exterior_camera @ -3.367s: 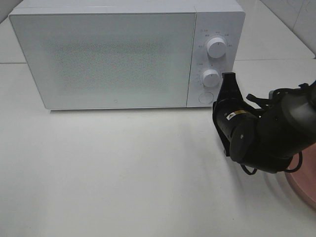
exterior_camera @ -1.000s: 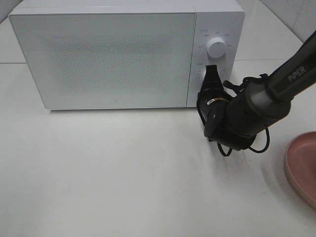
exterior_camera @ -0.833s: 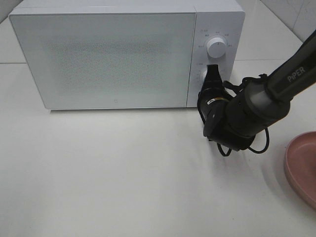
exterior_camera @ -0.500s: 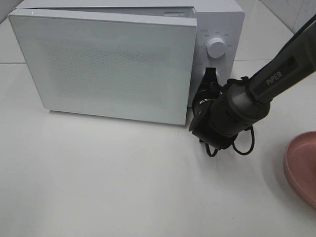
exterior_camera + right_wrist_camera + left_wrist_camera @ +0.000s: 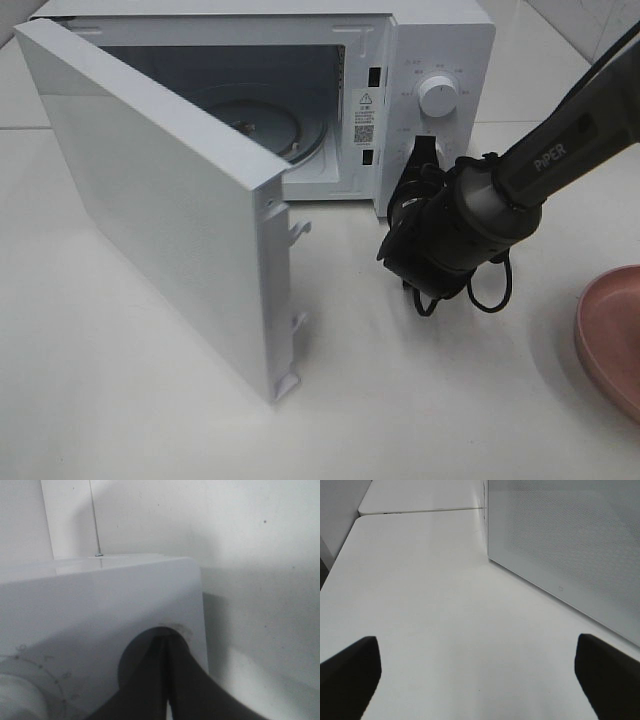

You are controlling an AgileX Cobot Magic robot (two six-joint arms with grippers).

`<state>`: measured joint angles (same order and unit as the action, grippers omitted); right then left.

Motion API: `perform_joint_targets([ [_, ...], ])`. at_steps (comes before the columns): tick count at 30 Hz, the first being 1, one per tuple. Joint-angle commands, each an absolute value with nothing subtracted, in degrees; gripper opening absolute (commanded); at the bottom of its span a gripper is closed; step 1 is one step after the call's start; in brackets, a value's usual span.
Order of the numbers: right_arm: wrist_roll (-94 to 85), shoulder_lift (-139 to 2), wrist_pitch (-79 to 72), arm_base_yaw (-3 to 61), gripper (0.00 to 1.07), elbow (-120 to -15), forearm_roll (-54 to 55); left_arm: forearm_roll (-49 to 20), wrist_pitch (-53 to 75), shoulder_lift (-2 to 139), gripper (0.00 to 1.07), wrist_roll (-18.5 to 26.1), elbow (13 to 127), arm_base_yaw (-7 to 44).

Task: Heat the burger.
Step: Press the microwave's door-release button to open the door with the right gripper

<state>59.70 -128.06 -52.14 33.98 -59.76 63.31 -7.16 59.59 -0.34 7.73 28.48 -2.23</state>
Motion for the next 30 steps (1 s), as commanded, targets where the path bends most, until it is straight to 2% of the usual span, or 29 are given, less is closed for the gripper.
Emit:
perform_joint_targets([
  [1,58.4,-127.4,-59.3,31.0,0.0,-64.3,53.6,-7.4,59.4,-1.5,0.98,7.7,28.3,-2.3],
  [30,52.0,-119.8,-48.4,31.8,0.0,-54.5,52.8,-7.4,59.4,-1.5,0.98,7.7,28.3,-2.3],
])
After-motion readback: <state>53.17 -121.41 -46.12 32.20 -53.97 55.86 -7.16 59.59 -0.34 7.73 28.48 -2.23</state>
